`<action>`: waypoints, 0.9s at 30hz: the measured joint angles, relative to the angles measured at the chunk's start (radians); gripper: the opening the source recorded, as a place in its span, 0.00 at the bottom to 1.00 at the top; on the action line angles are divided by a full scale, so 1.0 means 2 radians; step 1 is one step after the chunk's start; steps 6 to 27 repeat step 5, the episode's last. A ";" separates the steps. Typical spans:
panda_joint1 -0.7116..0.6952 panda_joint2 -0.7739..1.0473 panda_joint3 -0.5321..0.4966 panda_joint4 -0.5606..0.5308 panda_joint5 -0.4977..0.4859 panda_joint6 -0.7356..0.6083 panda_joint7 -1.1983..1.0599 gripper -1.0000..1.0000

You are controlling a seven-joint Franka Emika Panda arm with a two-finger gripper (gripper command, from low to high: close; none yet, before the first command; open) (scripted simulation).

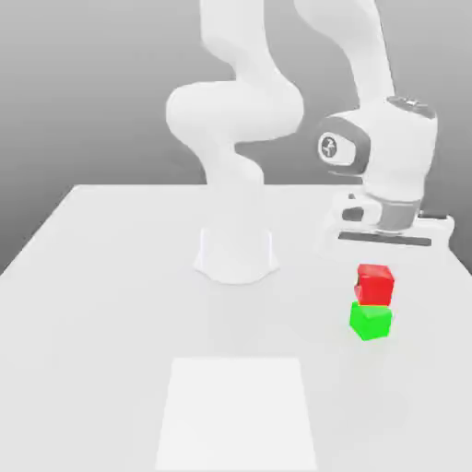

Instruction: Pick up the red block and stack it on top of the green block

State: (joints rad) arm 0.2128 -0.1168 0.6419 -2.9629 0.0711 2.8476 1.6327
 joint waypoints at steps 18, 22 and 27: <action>-0.012 0.052 0.003 -0.003 -0.039 0.055 0.026 1.00; -0.012 0.052 0.003 -0.003 -0.039 0.055 0.026 1.00; -0.012 0.052 0.003 -0.003 -0.039 0.055 0.026 1.00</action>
